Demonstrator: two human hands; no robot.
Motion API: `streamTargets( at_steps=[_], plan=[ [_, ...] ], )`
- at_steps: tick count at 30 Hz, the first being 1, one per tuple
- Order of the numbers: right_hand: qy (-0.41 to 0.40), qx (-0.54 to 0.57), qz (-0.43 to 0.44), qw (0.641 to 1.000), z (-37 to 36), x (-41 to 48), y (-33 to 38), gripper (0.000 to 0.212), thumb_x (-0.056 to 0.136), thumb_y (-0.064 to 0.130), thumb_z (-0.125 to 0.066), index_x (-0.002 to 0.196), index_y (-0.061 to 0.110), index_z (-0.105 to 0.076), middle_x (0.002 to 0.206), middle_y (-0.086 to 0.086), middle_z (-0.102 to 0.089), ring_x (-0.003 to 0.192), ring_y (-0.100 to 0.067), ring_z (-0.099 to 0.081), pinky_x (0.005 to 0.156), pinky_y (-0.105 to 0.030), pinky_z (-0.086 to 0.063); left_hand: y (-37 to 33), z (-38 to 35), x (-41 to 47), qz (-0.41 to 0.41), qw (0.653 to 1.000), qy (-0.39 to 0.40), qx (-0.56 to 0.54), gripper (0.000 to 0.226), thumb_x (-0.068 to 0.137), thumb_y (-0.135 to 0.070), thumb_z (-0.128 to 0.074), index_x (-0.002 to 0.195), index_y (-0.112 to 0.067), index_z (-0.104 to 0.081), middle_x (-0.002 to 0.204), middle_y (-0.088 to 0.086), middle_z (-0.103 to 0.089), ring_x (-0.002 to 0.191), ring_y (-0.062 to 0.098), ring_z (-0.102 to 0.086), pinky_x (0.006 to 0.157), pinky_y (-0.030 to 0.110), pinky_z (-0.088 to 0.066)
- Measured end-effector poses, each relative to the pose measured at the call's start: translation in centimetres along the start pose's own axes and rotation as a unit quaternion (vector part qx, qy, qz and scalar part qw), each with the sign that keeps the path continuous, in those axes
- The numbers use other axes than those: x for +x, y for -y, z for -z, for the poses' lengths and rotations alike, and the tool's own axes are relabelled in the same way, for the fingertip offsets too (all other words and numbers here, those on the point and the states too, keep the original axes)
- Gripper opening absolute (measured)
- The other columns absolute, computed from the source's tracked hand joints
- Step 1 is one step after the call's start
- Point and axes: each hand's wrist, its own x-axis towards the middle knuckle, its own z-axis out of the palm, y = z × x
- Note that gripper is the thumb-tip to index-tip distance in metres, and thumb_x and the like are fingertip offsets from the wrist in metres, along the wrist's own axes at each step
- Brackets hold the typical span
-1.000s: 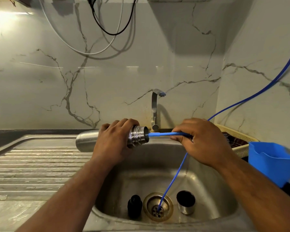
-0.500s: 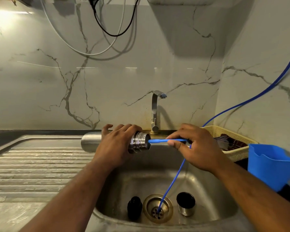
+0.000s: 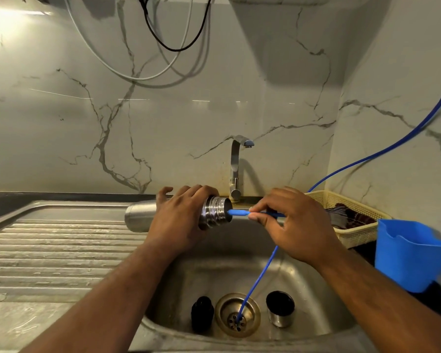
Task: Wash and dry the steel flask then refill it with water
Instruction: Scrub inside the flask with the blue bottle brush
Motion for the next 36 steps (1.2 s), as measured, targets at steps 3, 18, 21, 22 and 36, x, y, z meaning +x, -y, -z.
streamTargets(
  at_steps=[3,18,21,22,36],
  plan=[
    [0.048,0.029,-0.095,0.994,0.5,0.2,0.8,0.014,0.092,0.044,-0.070,0.091,0.032,-0.077,0.072,0.013,-0.068,0.066,-0.006,-0.058,0.058,-0.018,-0.041,-0.3,-0.2,-0.1,-0.020,1.000,-0.009,0.017,0.066,0.073,-0.041,-0.082,0.129,-0.041,-0.047,0.124,-0.015,-0.061,0.119,0.014,-0.054,0.116,0.058,-0.024],
    [0.091,0.186,-0.263,0.942,-0.6,0.0,-0.2,0.027,0.092,0.046,-0.070,0.081,0.024,-0.080,0.054,0.014,-0.050,0.051,-0.006,-0.041,0.051,-0.021,-0.033,-1.0,-0.3,-0.3,-0.015,1.000,0.012,-0.002,0.067,0.074,-0.041,-0.081,0.129,-0.043,-0.044,0.126,-0.017,-0.060,0.122,0.013,-0.054,0.117,0.056,-0.019],
    [0.180,0.405,-0.479,0.757,-0.6,-0.5,0.6,0.031,0.096,0.040,-0.066,0.091,0.013,-0.080,0.056,0.003,-0.041,0.044,-0.010,-0.032,0.048,-0.025,-0.030,-1.1,-0.4,-0.4,-0.021,1.000,0.009,0.018,0.063,0.075,-0.039,-0.080,0.129,-0.043,-0.046,0.126,-0.016,-0.061,0.122,0.014,-0.054,0.117,0.057,-0.019],
    [0.177,0.388,-0.454,0.783,-0.9,-0.6,0.7,0.030,0.096,0.043,-0.067,0.093,0.015,-0.079,0.059,0.002,-0.046,0.045,-0.010,-0.037,0.049,-0.025,-0.033,-1.0,-0.3,-0.4,-0.018,1.000,0.012,0.021,0.063,0.077,-0.041,-0.079,0.130,-0.043,-0.046,0.127,-0.016,-0.060,0.123,0.013,-0.053,0.118,0.058,-0.019],
    [0.233,0.414,-0.482,0.736,-0.6,-0.4,0.8,0.031,0.102,0.035,-0.059,0.101,0.011,-0.079,0.053,0.000,-0.050,0.040,-0.010,-0.034,0.046,-0.024,-0.032,-1.2,-0.5,-0.2,-0.031,0.997,0.029,0.061,0.063,0.079,-0.040,-0.078,0.131,-0.047,-0.042,0.133,-0.018,-0.057,0.128,0.013,-0.049,0.119,0.055,-0.019]
  ],
)
